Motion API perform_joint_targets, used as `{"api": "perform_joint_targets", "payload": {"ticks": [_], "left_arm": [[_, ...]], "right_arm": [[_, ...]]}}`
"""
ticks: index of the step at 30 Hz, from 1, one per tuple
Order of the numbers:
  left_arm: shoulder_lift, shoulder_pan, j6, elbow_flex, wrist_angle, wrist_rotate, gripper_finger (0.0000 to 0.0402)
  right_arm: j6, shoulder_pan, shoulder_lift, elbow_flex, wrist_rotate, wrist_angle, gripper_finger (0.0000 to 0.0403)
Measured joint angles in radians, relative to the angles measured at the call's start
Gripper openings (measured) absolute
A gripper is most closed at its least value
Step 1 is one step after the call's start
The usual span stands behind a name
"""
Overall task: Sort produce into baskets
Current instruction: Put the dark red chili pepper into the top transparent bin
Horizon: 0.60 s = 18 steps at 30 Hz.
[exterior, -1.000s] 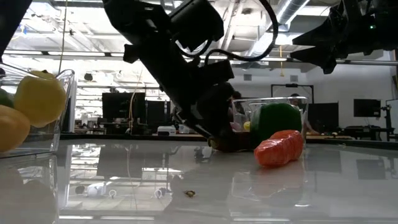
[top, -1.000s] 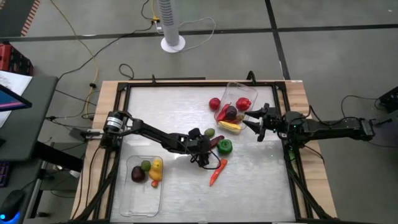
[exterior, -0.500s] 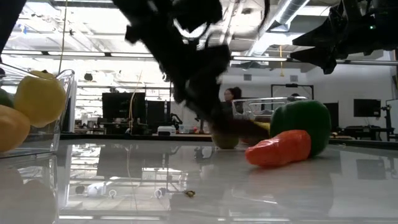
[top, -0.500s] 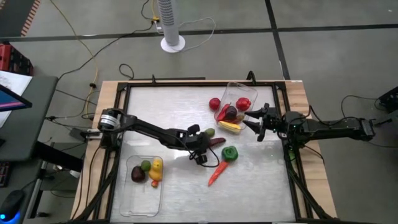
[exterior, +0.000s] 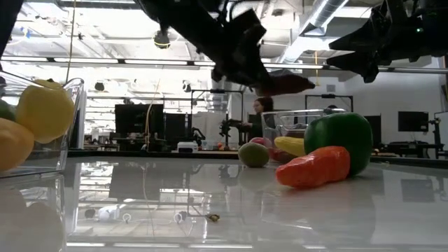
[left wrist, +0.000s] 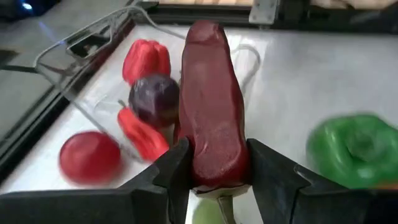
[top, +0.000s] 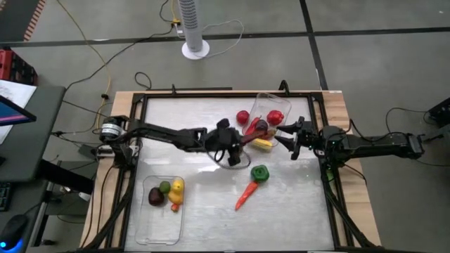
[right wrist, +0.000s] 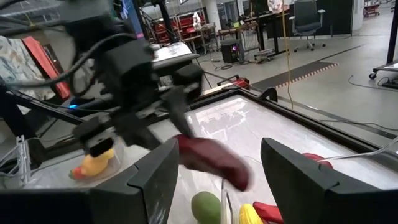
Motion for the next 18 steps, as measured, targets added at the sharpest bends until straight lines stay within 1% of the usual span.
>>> {"api": "perform_joint_targets", "payload": {"ticks": [4,6,10,13,16,18], "left_arm": [[0.037,0.070,-0.036,0.000,0.088,0.111,0.0129],[0.046,0.098,-0.040,0.011,0.093,0.146,0.0129],[0.045,0.129,-0.024,0.050,0.108,0.147,0.0134],[0.045,0.139,0.004,0.076,0.094,0.184,0.0154],[0.045,0.138,0.023,0.083,0.106,0.215,0.0189],[0.045,0.136,0.034,0.083,0.086,0.220,0.0216]], "right_arm": [[-0.001,0.000,0.000,0.000,0.000,0.000,0.0256],[-0.004,-0.002,0.000,0.000,0.001,0.001,0.0256],[-0.008,-0.002,0.000,0.000,0.001,0.003,0.0256],[-0.008,-0.002,0.000,0.000,0.001,0.003,0.0256],[-0.006,-0.002,0.000,0.000,0.001,0.003,0.0256],[-0.006,-0.002,0.000,0.000,0.001,0.003,0.0256]]}}
